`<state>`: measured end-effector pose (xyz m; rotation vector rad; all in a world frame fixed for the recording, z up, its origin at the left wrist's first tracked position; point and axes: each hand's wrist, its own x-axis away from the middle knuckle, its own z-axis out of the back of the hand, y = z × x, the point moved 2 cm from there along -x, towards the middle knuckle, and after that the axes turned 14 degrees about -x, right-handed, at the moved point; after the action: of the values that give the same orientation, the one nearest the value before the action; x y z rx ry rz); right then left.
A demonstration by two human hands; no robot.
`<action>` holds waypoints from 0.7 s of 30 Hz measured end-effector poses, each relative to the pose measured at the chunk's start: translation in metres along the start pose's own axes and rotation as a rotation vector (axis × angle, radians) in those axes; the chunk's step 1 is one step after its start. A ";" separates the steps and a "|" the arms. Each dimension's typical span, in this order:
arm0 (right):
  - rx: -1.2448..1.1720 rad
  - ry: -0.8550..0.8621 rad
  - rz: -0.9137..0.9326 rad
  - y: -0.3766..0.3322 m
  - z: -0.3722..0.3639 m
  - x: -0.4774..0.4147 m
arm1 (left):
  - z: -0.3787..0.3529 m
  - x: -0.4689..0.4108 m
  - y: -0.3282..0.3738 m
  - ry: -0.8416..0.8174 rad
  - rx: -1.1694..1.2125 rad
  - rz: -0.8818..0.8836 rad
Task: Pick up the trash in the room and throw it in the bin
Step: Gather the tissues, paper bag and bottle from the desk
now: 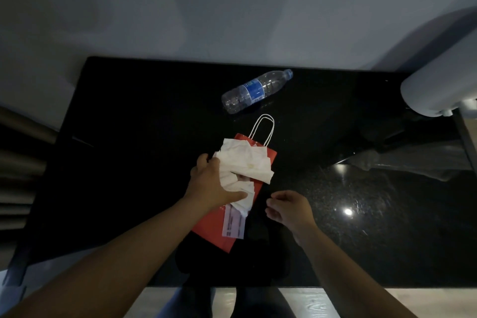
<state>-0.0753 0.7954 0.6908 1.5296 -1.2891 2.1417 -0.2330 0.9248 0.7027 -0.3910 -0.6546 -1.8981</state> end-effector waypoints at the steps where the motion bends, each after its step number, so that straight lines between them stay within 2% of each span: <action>1: -0.002 0.022 0.026 -0.002 0.007 -0.001 | -0.001 -0.002 0.005 -0.005 -0.009 0.029; 5: -0.043 0.058 0.087 -0.013 0.024 -0.005 | -0.008 -0.008 0.029 -0.027 -0.122 0.061; 12: -0.110 0.038 0.112 -0.020 0.046 -0.016 | -0.029 -0.017 0.048 -0.176 -0.320 0.072; 21: -0.139 -0.007 0.164 -0.034 0.056 -0.033 | -0.034 -0.024 0.043 -0.069 -0.403 0.057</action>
<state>-0.0034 0.7839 0.6851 1.4217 -1.5803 2.0916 -0.1830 0.9089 0.6741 -0.7250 -0.2968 -1.9658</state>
